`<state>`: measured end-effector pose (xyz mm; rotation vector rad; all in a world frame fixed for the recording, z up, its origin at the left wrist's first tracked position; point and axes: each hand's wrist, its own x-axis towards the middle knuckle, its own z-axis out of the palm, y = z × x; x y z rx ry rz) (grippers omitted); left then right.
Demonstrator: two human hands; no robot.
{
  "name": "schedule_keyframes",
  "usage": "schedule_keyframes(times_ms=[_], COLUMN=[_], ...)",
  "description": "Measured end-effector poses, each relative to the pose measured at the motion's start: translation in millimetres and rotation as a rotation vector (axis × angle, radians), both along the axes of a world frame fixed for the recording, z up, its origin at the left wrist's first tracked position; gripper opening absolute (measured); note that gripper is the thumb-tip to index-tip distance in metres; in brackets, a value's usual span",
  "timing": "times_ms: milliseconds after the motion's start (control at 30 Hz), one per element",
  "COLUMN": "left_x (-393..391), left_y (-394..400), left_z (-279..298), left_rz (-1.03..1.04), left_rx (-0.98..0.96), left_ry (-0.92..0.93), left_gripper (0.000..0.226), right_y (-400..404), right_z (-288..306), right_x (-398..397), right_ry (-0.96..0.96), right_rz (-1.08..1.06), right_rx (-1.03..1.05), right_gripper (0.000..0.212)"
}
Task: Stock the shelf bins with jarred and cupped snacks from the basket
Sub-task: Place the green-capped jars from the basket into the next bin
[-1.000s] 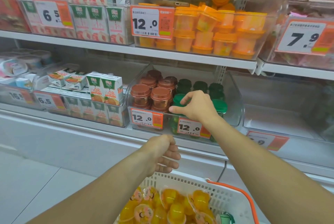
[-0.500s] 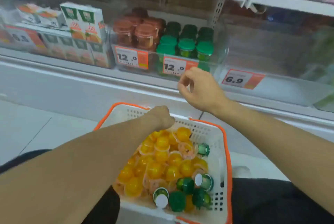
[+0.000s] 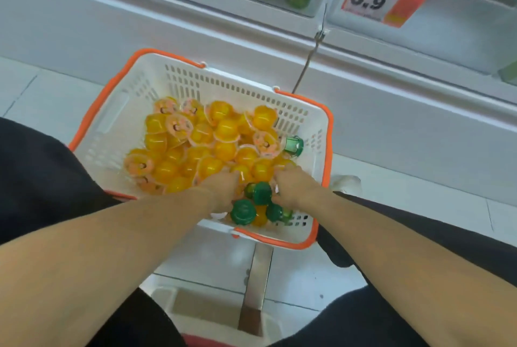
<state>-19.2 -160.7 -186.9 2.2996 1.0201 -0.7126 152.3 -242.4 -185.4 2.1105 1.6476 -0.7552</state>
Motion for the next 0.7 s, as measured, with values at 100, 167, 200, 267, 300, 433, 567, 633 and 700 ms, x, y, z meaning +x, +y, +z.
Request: schedule_keyframes(times_ms=[100, 167, 200, 267, 300, 433, 567, 633, 700], left_x=[-5, -9, -11, -14, -16, -23, -27, -30, -30], left_y=[3, 0, -3, -5, -3, 6, 11, 21, 36], left_z=[-4, -9, -11, -12, -13, -17, -17, -15, -9], left_rz=[0.042, 0.06, 0.071, 0.116, 0.135, 0.241, 0.331, 0.448, 0.646], left_rx=[-0.019, -0.008, 0.015, 0.031, 0.027, -0.043, -0.109, -0.158, -0.265], left_ry=[0.051, 0.085, 0.071, 0.036, 0.01, -0.05, -0.075, -0.137, -0.247], left_gripper=[0.069, 0.073, 0.067, 0.054, 0.046, 0.019, 0.028, 0.042, 0.045], right_y=[6, 9, 9, 10, 11, 18, 47, 68, 85], right_z=[-8, -14, -17, -19, -19, -9, 28, 57, 90], right_x=[-1, -4, -4, -6, -7, -7, -2, 3, 9], right_ry=[-0.143, -0.197, -0.205, -0.214, -0.213, -0.172, 0.068, 0.256, 0.534], right_rz=[0.044, 0.036, 0.029, 0.056, 0.08, 0.09, -0.119, -0.289, -0.457], right_rx=[-0.018, -0.043, -0.055, -0.08, -0.093, -0.087, 0.056, 0.123, 0.111], right_gripper=[0.048, 0.046, 0.046, 0.045, 0.044, 0.04, 0.023, 0.023, 0.023])
